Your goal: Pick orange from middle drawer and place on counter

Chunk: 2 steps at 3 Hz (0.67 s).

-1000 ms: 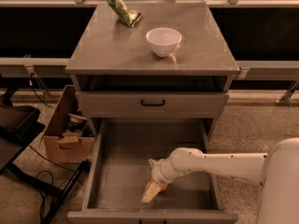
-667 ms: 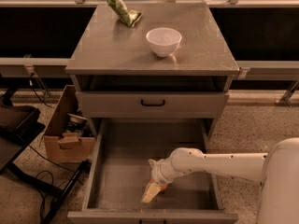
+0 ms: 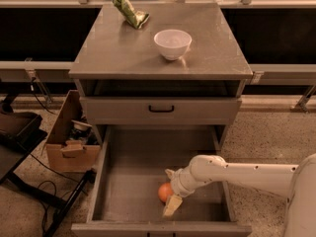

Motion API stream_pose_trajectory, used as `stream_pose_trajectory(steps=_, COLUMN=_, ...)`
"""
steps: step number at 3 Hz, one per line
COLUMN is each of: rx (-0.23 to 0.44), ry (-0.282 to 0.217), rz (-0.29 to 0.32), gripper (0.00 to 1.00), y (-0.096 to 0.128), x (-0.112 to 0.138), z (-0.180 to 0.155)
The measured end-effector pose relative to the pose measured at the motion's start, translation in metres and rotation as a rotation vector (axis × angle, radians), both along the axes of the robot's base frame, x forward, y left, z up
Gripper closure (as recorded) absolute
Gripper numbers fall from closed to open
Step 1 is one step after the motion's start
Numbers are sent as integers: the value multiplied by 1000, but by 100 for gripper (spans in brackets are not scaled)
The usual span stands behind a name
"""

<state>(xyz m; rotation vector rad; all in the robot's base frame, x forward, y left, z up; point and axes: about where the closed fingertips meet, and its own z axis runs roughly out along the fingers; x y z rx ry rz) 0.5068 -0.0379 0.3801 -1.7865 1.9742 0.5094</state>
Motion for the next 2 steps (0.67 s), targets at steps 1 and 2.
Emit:
stream_pose_trajectory(steps=1, rx=34, ry=-2, rz=-4, gripper=18, y=14, x=3, z=-11)
stream_pose_trajectory(steps=2, rx=41, ry=-1, rz=-5, gripper=50, y=17, x=3, z=-15)
